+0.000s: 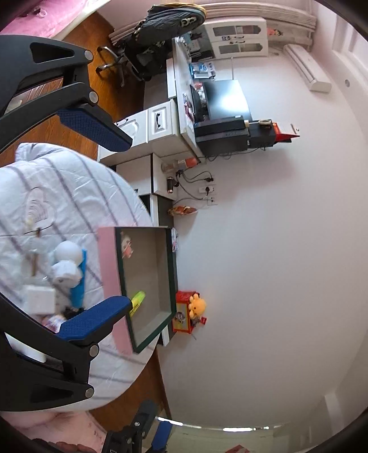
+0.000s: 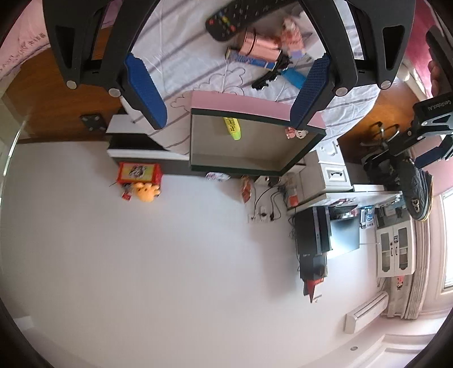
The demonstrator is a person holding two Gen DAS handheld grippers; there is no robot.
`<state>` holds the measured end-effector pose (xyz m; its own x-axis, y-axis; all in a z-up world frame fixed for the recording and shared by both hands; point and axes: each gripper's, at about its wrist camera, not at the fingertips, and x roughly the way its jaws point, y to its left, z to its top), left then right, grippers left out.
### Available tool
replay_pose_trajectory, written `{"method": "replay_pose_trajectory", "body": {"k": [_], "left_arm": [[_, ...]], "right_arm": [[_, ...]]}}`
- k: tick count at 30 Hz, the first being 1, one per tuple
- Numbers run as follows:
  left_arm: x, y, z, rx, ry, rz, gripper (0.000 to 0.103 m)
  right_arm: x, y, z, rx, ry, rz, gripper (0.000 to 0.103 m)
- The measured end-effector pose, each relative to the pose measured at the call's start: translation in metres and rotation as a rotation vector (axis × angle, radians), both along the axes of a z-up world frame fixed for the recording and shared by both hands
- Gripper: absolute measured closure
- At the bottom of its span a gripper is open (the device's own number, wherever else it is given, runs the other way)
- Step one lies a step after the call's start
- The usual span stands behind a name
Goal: Organize rigid objects
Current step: 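Move both tools back toward the remaining items on the bed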
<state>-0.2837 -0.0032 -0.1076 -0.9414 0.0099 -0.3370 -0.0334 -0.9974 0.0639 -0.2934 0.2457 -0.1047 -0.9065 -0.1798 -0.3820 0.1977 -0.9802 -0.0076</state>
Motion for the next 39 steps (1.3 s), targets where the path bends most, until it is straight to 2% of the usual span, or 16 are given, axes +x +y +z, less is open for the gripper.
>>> {"method": "replay_pose_trajectory", "body": {"k": [8,13,22,32,39], "left_arm": [[0.034,0.001,-0.013,0.002,-0.040,-0.048,0.000],[0.041,-0.003,-0.022,0.021,-0.075,-0.060,0.000],[0.045,-0.006,-0.044,-0.009,-0.131,-0.069,0.000],[0.019,-0.001,-0.079,-0.016,-0.227,-0.086,0.000],[-0.021,0.008,-0.119,-0.024,-0.342,-0.109,0.000]], "right_arm": [[0.041,0.000,-0.011,0.000,-0.023,-0.010,0.012],[0.052,0.002,-0.027,-0.001,-0.073,-0.036,0.012],[0.059,-0.011,-0.051,0.017,-0.144,-0.030,0.012],[0.047,-0.013,-0.067,0.026,-0.187,-0.029,0.012],[0.027,-0.006,-0.083,0.026,-0.241,-0.039,0.012]]}}
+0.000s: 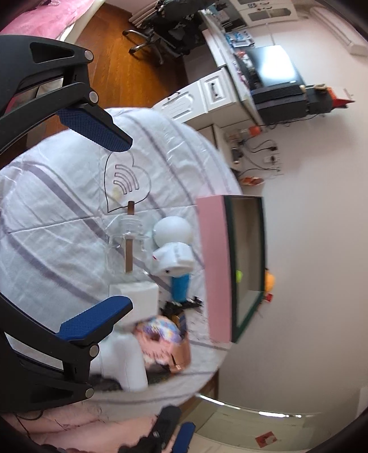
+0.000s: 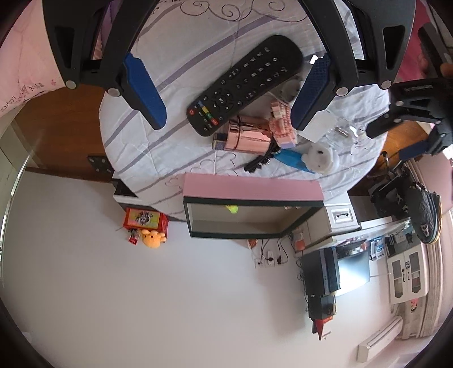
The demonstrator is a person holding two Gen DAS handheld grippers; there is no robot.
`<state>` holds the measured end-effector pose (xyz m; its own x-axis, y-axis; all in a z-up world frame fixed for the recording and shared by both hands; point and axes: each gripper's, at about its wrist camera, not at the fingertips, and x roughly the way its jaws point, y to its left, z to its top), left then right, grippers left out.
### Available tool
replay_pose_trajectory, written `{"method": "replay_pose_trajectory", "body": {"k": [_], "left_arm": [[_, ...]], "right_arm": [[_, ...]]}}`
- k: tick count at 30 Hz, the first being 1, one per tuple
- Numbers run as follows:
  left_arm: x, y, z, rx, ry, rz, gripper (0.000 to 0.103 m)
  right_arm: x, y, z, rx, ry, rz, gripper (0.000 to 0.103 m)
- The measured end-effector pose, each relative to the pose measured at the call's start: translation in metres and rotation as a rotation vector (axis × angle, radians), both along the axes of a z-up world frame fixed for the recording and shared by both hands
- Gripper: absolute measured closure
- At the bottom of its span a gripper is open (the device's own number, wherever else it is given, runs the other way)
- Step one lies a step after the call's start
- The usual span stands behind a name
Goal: Organize rigid objects
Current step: 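Move both tools back toward the remaining items on the bed, then grasp the glass bottle with left tool while right tool grasps copper cylinder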
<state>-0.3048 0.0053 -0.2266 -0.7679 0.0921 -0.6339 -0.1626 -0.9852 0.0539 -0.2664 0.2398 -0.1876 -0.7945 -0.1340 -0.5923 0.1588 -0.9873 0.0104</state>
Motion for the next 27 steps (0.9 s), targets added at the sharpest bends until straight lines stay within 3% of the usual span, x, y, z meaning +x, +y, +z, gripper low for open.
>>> {"method": "replay_pose_trajectory", "body": {"k": [12,13,14,17,27], "left_arm": [[-0.045,0.002,-0.036,0.011,-0.077,-0.014,0.001],[-0.047,0.002,-0.039,0.022,-0.080,-0.020,0.004],[-0.049,0.002,-0.041,0.024,-0.087,-0.023,0.015],[-0.050,0.001,-0.044,0.016,-0.081,-0.032,0.025],[-0.046,-0.010,-0.040,0.009,-0.077,-0.043,0.027]], "right_arm": [[-0.043,0.003,-0.022,0.013,-0.073,-0.012,0.012],[-0.047,0.001,-0.023,0.018,-0.079,-0.010,0.012],[-0.050,0.000,-0.024,0.023,-0.084,-0.009,0.012],[-0.061,-0.006,-0.028,0.041,-0.109,0.003,0.012],[-0.082,-0.030,-0.033,0.046,-0.147,0.045,0.012]]}}
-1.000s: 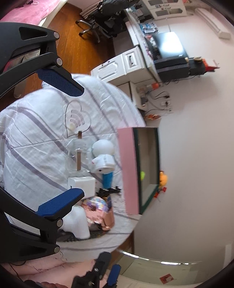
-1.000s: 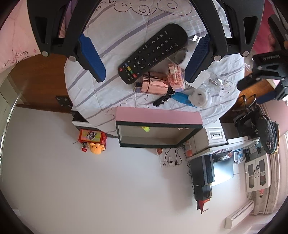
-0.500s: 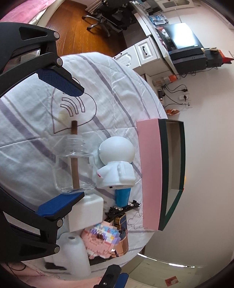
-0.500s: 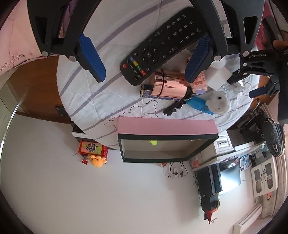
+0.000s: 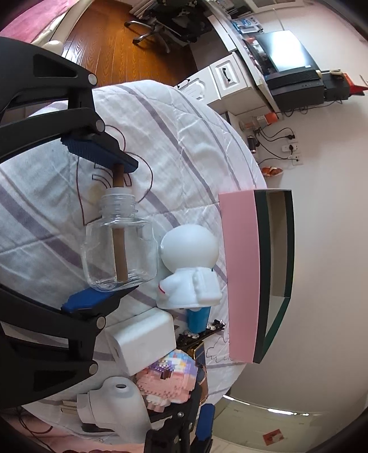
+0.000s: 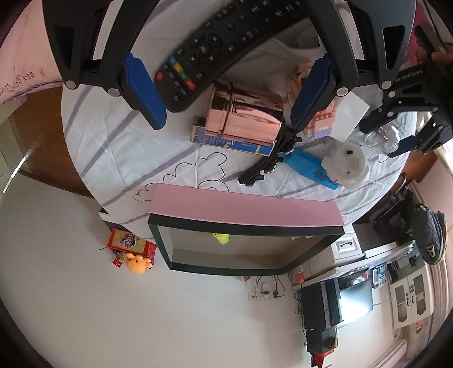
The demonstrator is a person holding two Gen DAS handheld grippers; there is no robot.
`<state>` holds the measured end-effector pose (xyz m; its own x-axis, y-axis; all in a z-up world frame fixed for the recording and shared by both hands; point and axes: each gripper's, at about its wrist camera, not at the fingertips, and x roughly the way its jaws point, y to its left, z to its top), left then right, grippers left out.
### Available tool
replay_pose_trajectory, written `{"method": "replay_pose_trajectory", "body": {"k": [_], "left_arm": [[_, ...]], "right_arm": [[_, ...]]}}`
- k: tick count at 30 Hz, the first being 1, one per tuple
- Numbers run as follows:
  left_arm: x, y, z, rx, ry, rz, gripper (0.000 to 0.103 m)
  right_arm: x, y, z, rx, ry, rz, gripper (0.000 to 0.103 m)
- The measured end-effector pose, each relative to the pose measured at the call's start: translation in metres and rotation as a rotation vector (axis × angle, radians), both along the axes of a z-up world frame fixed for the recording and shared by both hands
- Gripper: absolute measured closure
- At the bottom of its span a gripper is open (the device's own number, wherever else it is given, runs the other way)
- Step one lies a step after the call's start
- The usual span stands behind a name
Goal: Organize rigid objects
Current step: 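Grasp the glass bottle with left tool while right tool grasps copper cylinder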
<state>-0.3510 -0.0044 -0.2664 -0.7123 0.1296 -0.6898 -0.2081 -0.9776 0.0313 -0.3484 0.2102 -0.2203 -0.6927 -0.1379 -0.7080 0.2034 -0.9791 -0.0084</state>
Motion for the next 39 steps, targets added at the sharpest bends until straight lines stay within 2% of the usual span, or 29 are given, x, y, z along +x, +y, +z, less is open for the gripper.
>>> {"method": "replay_pose_trajectory", "body": {"k": [8,16,18,19,20,24,27,28,29,33,39], "left_arm": [[-0.001,-0.003,-0.002,-0.009,0.001,0.014,0.020],[0.000,-0.005,-0.005,-0.005,-0.004,0.012,0.012],[0.000,-0.006,-0.006,-0.002,-0.004,0.012,0.010],[0.000,-0.007,-0.005,0.003,-0.005,0.013,0.010],[0.000,-0.008,-0.006,0.009,-0.006,0.016,0.010],[-0.001,-0.006,-0.006,0.012,-0.001,0.022,0.010],[-0.001,-0.005,-0.006,0.013,0.010,0.015,0.017],[-0.001,-0.005,-0.006,0.018,0.013,0.008,0.025],[-0.001,-0.005,-0.006,0.024,0.014,0.001,0.027],[0.000,-0.008,-0.005,0.045,0.020,0.002,0.028],[0.004,-0.014,0.008,0.087,0.035,-0.008,0.028]], "right_arm": [[-0.010,0.002,-0.002,-0.057,-0.049,-0.001,0.012],[-0.011,0.005,-0.005,-0.031,-0.077,-0.017,0.013],[-0.012,0.003,-0.008,-0.027,-0.089,-0.008,0.019],[-0.012,0.001,-0.009,-0.054,-0.102,0.012,0.033],[-0.013,-0.002,-0.010,-0.055,-0.107,0.022,0.041],[-0.017,-0.007,-0.009,-0.022,-0.104,0.021,0.044],[-0.020,-0.005,-0.011,-0.032,-0.112,0.026,0.044],[-0.021,-0.004,-0.011,-0.035,-0.113,0.031,0.044],[-0.022,-0.003,-0.012,-0.041,-0.114,0.036,0.045],[-0.022,-0.001,-0.017,-0.052,-0.118,0.064,0.047],[-0.016,0.003,-0.006,-0.089,-0.083,0.076,0.047]]}}
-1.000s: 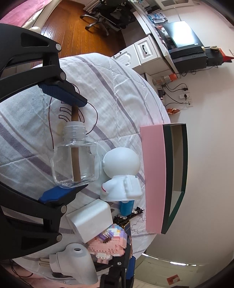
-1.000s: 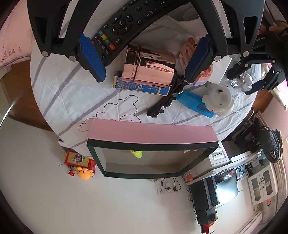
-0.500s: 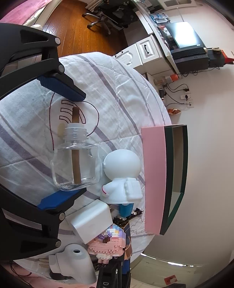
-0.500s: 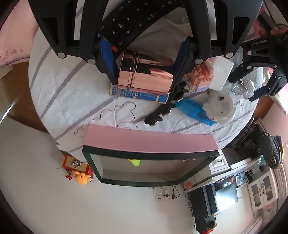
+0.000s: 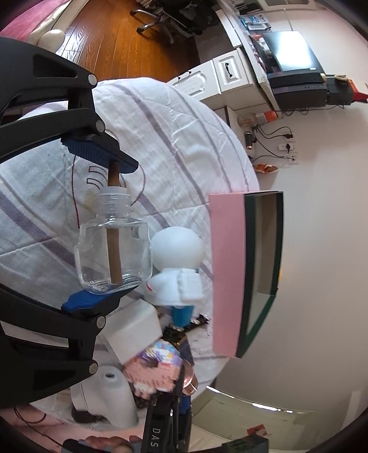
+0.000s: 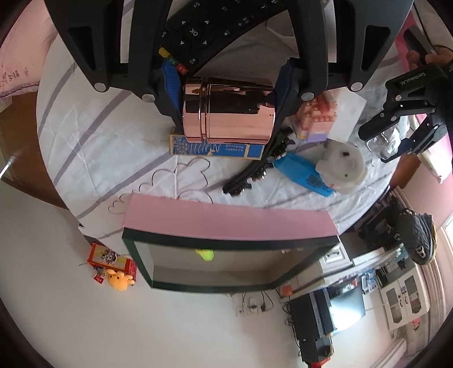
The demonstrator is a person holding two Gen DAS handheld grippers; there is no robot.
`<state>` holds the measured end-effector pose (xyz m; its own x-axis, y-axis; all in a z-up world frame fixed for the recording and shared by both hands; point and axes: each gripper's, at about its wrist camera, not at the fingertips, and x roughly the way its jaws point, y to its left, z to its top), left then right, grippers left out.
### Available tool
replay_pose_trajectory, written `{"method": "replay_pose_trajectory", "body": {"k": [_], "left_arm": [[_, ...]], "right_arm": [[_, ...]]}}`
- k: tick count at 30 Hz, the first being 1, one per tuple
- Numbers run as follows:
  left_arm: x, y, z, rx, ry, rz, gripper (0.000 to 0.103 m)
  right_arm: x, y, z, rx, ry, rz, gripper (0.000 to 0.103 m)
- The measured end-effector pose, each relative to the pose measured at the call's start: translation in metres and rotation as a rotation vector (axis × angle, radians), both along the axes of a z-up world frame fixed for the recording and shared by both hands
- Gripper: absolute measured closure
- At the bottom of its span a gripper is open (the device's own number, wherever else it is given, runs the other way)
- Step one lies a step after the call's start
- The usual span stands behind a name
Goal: Organize rigid objects
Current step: 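Carry bottle and copper cylinder into the pink box and release both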
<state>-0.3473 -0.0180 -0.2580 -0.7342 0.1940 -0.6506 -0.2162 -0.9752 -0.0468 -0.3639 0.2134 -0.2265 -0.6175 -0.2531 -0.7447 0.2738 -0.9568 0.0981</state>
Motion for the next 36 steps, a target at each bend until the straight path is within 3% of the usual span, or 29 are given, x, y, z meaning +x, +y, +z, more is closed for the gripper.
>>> {"method": "replay_pose_trajectory", "body": {"k": [8,17,22,29,36], "left_arm": [[0.015,-0.002,0.043,-0.009,0.101,0.028,0.028],[0.027,0.014,0.101,-0.044,0.239,0.029,0.028],[0.020,0.028,0.119,-0.062,0.268,0.004,0.028],[-0.023,0.046,0.134,-0.069,0.262,-0.057,0.028],[-0.104,0.062,0.138,-0.084,0.200,-0.094,0.028]], "right_arm": [[0.015,0.014,0.037,-0.091,0.131,0.005,0.047],[0.029,0.026,0.081,-0.121,0.243,0.025,0.047],[0.026,0.030,0.097,-0.122,0.272,0.045,0.047],[0.002,0.039,0.106,-0.107,0.278,0.062,0.047],[-0.057,0.035,0.112,-0.065,0.248,0.083,0.047]]}}
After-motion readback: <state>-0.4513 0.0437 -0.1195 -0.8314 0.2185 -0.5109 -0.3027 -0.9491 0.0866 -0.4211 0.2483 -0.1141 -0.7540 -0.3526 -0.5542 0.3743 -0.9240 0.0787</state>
